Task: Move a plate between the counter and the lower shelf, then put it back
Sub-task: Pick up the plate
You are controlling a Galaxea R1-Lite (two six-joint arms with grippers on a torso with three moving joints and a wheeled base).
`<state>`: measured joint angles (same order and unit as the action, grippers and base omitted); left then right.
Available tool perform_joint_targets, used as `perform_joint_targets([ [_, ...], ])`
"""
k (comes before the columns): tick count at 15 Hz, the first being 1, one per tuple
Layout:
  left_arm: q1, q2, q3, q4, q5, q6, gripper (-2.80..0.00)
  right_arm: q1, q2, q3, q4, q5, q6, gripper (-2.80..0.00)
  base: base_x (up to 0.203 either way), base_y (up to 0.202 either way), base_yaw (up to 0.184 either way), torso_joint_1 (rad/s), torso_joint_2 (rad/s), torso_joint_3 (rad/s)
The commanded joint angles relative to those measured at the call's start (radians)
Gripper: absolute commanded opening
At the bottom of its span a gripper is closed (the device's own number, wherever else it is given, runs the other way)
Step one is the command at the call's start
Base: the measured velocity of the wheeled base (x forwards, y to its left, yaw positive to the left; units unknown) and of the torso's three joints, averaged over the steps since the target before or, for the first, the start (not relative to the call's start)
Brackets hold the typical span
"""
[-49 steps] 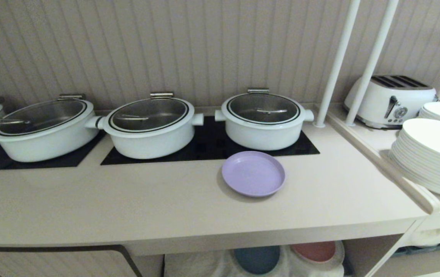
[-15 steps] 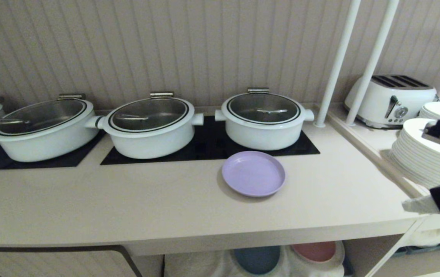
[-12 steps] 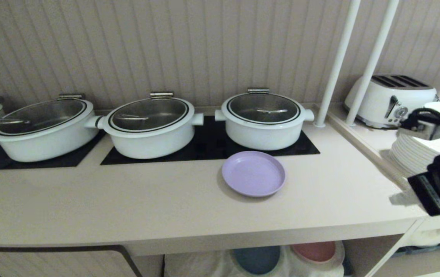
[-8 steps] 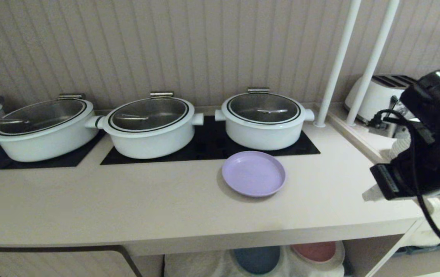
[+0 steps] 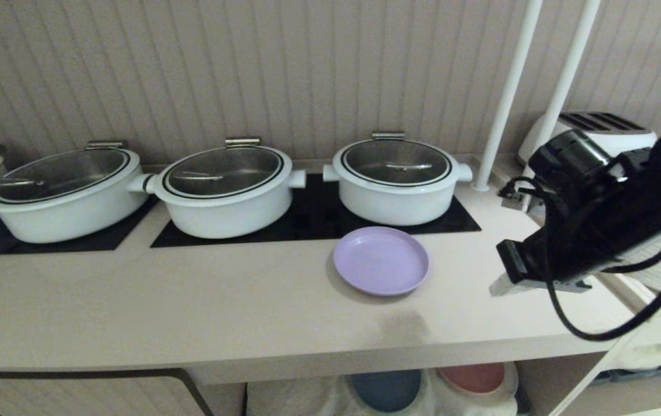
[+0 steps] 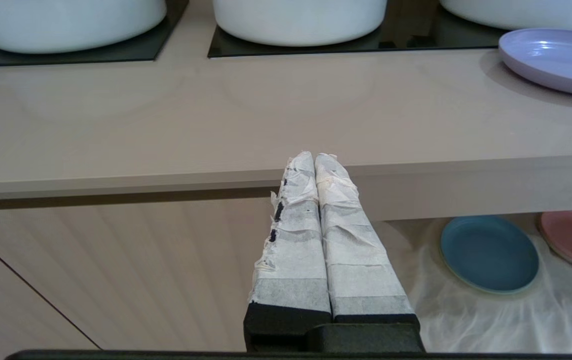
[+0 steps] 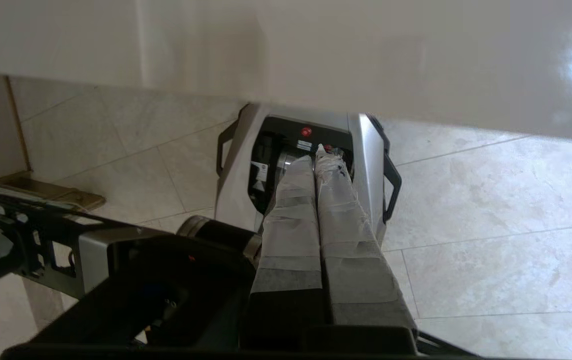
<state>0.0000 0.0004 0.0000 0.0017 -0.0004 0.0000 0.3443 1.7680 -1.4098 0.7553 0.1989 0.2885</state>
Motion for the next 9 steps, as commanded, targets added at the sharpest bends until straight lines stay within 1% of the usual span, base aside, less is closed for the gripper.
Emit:
perform_joint_targets([
  [1, 0.000, 0.000, 0.000, 0.000, 0.000, 0.000, -2.80, -0.001, 0.063, -0.038, 0.005, 0.003, 0.002, -2.80, 0.000, 0.000, 0.000, 0.000, 0.00, 0.000],
  [3, 0.000, 0.000, 0.000, 0.000, 0.000, -0.001, -2.80, -0.002, 0.121, -0.102, 0.010, 0.003, 0.003, -2.80, 0.000, 0.000, 0.000, 0.000, 0.00, 0.000],
  [7, 0.000, 0.000, 0.000, 0.000, 0.000, 0.000, -2.80, -0.030, 0.243, -0.266, 0.041, 0.002, -0.008, -2.80, 0.000, 0.000, 0.000, 0.000, 0.00, 0.000],
  [9, 0.000, 0.000, 0.000, 0.000, 0.000, 0.000, -2.80, -0.051, 0.309, -0.338, 0.075, 0.002, -0.039, -2.80, 0.000, 0.000, 0.000, 0.000, 0.00, 0.000],
])
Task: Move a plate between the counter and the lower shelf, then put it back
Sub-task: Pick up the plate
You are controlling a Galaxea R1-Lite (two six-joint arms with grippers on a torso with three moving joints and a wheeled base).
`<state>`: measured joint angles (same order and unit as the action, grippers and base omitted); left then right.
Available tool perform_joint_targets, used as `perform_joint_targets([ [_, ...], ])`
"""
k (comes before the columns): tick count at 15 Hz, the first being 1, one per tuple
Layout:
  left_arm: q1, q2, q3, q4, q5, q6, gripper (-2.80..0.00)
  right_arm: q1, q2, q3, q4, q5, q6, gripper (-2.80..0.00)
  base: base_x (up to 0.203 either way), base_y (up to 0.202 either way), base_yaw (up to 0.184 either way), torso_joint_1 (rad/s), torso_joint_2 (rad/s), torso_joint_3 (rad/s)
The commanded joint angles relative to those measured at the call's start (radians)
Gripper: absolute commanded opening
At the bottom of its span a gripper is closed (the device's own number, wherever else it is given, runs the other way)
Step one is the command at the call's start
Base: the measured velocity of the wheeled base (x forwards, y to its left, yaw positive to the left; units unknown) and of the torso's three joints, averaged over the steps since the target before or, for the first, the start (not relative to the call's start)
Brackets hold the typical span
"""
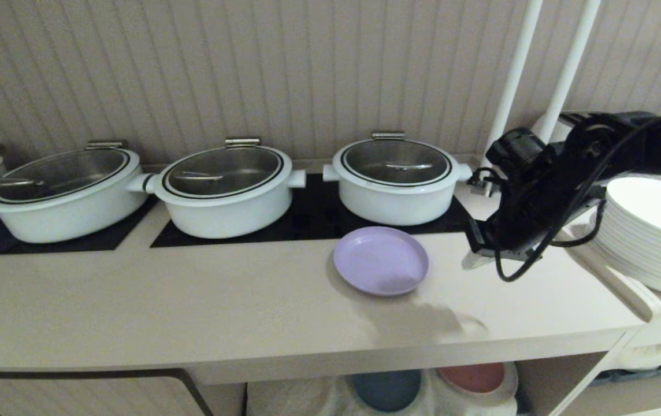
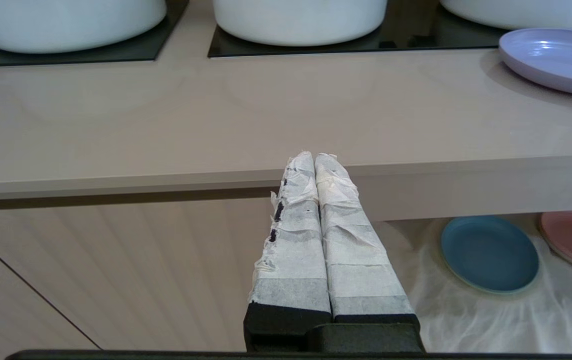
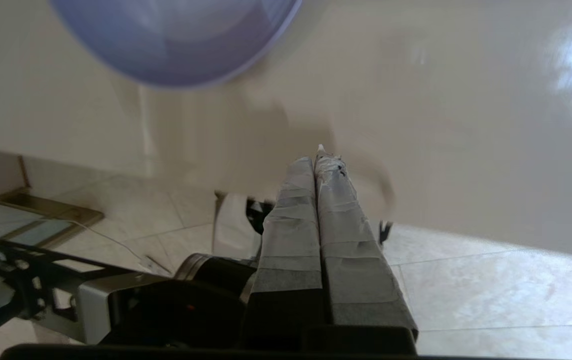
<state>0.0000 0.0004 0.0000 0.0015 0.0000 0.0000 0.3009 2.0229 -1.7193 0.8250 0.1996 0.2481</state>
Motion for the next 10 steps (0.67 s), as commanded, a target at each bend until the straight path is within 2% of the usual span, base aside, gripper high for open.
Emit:
perform_joint_targets([
  [1, 0.000, 0.000, 0.000, 0.000, 0.000, 0.000, -2.80, -0.015, 0.084, -0.059, 0.012, 0.001, -0.016, -2.80, 0.000, 0.000, 0.000, 0.000, 0.00, 0.000],
  [5, 0.000, 0.000, 0.000, 0.000, 0.000, 0.000, -2.80, -0.023, 0.190, -0.215, 0.074, 0.025, -0.038, -2.80, 0.000, 0.000, 0.000, 0.000, 0.00, 0.000],
  [6, 0.000, 0.000, 0.000, 0.000, 0.000, -0.001, -2.80, -0.023, 0.207, -0.228, 0.084, 0.047, -0.056, -2.80, 0.000, 0.000, 0.000, 0.000, 0.00, 0.000],
  [10, 0.000, 0.000, 0.000, 0.000, 0.000, 0.000, -2.80, -0.020, 0.228, -0.229, 0.083, 0.050, -0.084, -2.80, 0.000, 0.000, 0.000, 0.000, 0.00, 0.000],
])
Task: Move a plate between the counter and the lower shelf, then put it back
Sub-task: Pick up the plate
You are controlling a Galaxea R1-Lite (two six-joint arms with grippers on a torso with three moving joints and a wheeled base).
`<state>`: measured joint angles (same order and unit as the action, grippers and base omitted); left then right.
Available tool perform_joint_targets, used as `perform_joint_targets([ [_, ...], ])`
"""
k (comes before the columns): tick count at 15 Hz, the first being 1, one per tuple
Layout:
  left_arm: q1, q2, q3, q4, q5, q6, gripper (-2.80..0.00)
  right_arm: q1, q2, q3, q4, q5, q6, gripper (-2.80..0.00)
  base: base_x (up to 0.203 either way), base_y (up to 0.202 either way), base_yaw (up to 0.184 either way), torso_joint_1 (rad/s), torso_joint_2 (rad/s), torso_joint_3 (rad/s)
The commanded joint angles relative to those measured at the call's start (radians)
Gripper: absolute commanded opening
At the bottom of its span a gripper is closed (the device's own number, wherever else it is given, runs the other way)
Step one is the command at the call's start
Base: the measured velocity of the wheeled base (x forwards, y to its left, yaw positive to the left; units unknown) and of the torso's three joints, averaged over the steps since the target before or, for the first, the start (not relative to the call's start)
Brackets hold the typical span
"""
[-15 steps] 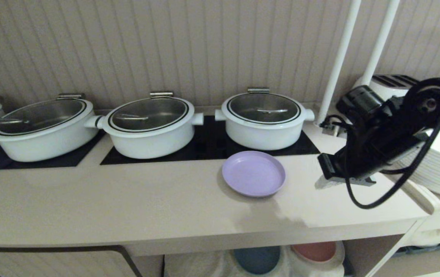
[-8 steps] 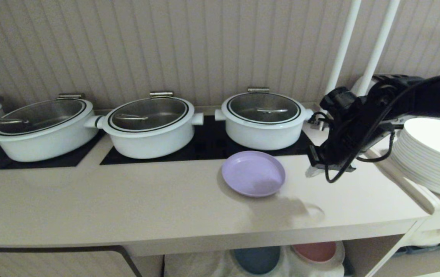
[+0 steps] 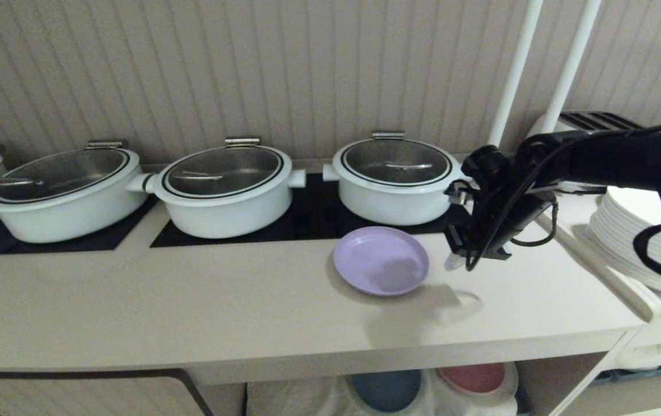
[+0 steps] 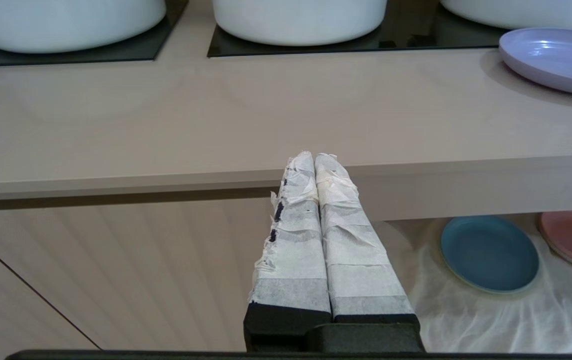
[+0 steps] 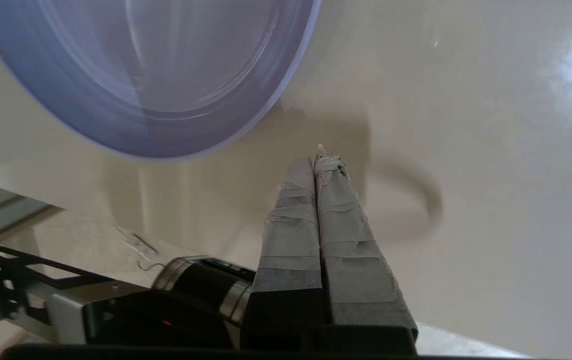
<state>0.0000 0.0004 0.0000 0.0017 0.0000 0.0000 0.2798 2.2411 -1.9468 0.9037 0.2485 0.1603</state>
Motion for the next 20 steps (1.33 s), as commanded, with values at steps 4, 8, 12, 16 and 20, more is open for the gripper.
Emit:
perform_joint_targets([
  [4, 0.000, 0.000, 0.000, 0.000, 0.000, 0.000, -2.80, 0.001, 0.011, -0.004, 0.004, 0.002, -0.025, -2.80, 0.000, 0.000, 0.000, 0.000, 0.00, 0.000],
  [8, 0.000, 0.000, 0.000, 0.000, 0.000, 0.000, -2.80, 0.001, 0.012, -0.009, -0.004, 0.003, -0.034, 0.00, 0.000, 0.000, 0.000, 0.000, 0.00, 0.000],
  [12, 0.000, 0.001, 0.000, 0.000, 0.000, -0.001, -2.80, 0.002, 0.023, -0.009, -0.048, 0.004, -0.100, 0.00, 0.000, 0.000, 0.000, 0.000, 0.00, 0.000],
  [16, 0.000, 0.000, 0.000, 0.000, 0.000, -0.002, -2.80, 0.020, 0.059, -0.009, -0.094, 0.004, -0.102, 0.00, 0.000, 0.000, 0.000, 0.000, 0.00, 0.000],
  [20, 0.000, 0.000, 0.000, 0.000, 0.000, 0.000, -2.80, 0.042, 0.080, -0.010, -0.133, 0.015, -0.103, 0.00, 0.000, 0.000, 0.000, 0.000, 0.00, 0.000],
])
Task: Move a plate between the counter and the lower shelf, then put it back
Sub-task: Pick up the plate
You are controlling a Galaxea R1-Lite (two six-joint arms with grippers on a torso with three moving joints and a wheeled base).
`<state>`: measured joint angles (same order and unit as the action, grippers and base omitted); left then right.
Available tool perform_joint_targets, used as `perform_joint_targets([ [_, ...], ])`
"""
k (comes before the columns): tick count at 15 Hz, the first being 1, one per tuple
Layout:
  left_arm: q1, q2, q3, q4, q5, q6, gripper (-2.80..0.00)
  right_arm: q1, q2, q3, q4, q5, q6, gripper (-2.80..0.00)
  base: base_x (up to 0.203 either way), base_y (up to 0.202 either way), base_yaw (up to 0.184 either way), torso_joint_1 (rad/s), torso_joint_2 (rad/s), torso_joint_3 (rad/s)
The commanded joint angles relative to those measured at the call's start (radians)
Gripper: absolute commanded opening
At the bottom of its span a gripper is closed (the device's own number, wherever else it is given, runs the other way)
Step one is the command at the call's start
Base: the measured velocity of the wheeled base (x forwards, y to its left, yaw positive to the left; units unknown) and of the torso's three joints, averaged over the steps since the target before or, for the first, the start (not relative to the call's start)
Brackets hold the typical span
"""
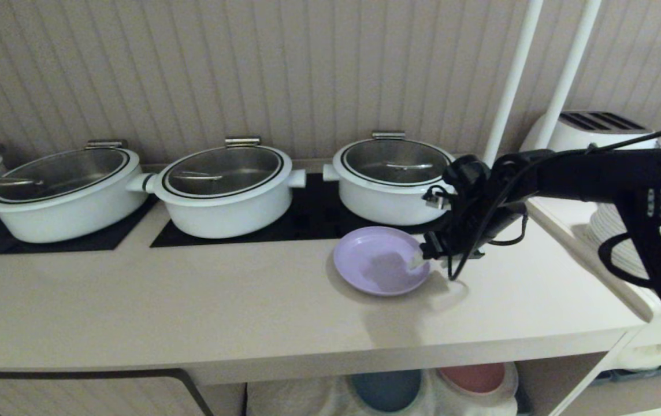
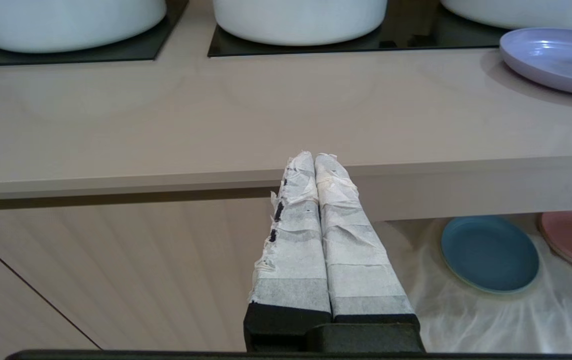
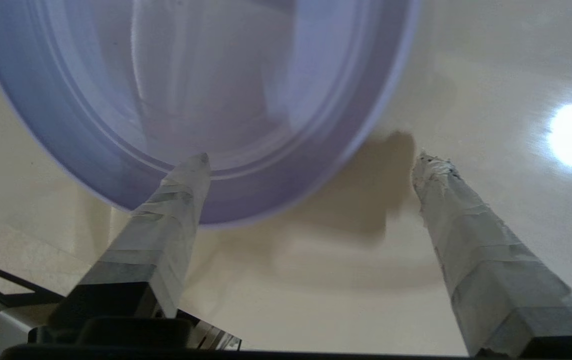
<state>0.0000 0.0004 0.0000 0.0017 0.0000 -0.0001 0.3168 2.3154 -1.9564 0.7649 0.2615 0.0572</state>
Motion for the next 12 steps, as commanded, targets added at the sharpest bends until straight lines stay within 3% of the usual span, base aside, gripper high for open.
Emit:
perform_joint_targets([
  [1, 0.000, 0.000, 0.000, 0.000, 0.000, 0.000, -2.80, 0.008, 0.007, -0.001, 0.004, 0.004, 0.000, 0.00, 0.000, 0.000, 0.000, 0.000, 0.00, 0.000],
  [12, 0.000, 0.000, 0.000, 0.000, 0.000, 0.000, -2.80, 0.010, 0.026, 0.000, 0.002, 0.004, 0.001, 0.00, 0.000, 0.000, 0.000, 0.000, 0.00, 0.000],
])
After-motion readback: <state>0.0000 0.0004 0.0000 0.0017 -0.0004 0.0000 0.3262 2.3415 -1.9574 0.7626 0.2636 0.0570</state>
